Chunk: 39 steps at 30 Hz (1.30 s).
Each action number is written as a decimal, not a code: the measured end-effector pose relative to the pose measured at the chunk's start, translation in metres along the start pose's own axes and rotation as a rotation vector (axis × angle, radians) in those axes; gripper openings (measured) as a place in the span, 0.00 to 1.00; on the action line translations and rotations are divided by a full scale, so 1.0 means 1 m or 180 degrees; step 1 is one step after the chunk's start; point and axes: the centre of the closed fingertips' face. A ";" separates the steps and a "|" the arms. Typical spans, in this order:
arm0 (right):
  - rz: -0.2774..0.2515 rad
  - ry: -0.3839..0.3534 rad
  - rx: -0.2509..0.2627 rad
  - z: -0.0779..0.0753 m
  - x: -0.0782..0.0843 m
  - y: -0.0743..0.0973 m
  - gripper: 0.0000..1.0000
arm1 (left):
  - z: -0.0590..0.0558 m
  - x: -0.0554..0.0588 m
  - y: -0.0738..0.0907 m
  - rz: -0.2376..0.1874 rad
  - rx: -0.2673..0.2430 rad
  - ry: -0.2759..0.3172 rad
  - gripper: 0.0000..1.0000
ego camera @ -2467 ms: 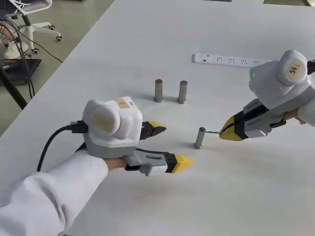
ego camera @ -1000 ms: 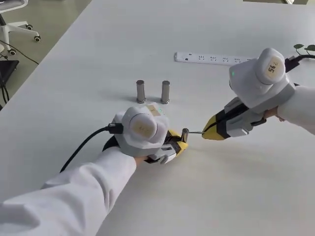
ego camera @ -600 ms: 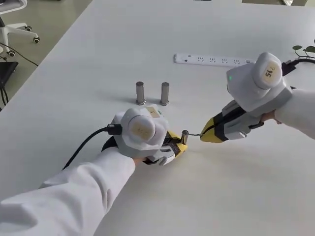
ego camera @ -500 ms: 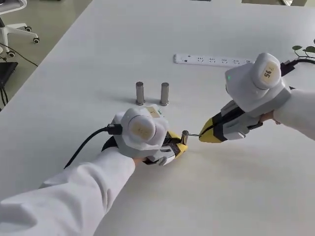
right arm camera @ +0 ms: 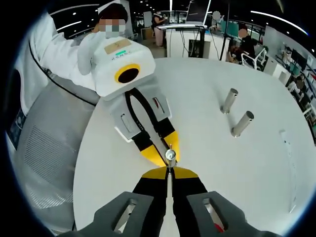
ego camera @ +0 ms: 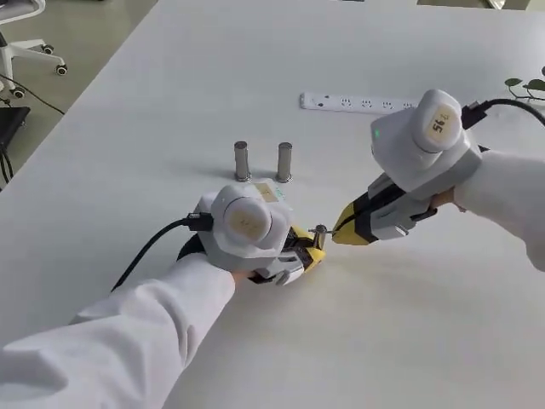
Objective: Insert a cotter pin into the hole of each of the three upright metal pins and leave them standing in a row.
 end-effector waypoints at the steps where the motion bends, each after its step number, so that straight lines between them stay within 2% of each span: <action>1: 0.0008 0.0006 -0.0002 0.000 0.000 0.000 0.00 | 0.000 0.000 0.000 -0.0003 -0.0002 -0.0004 0.07; 5: -0.0002 0.0122 0.0031 0.001 -0.002 0.000 0.00 | 0.000 -0.001 0.000 -0.0005 -0.0012 -0.0006 0.07; 7: -0.0030 0.0133 0.0051 0.001 -0.003 0.001 0.11 | 0.000 -0.001 0.000 -0.0008 -0.0016 -0.0004 0.07; 8: -0.0033 0.0141 0.0062 0.001 -0.003 0.002 0.12 | 0.000 -0.001 0.000 -0.0010 -0.0016 -0.0002 0.07; 10: -0.0011 0.0117 0.0043 0.002 -0.001 0.005 0.07 | 0.000 -0.001 0.000 -0.0013 -0.0016 0.0004 0.07; 13: -0.0006 0.0093 0.0067 0.001 0.002 0.008 0.07 | 0.000 -0.001 0.000 -0.0014 -0.0013 0.0003 0.07; 19: -0.0066 -0.0004 0.0065 -0.001 0.004 0.014 0.00 | 0.001 -0.001 -0.001 -0.0015 -0.0013 0.0010 0.07; 35: -0.0130 0.0004 0.0050 -0.001 -0.007 0.009 0.00 | 0.001 -0.001 -0.001 -0.0036 -0.0022 -0.0010 0.07; 39: -0.0137 0.0004 0.0054 -0.001 -0.007 0.010 0.00 | 0.002 0.000 -0.001 -0.0027 -0.0026 0.0053 0.07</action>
Point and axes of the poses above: the centre of the closed fingertips' face, and the gripper's own axes: y roughly backward along the fingers, z roughly to its left, x roughly out of its underside, and after that the axes turned 10 degrees about -x, right-handed
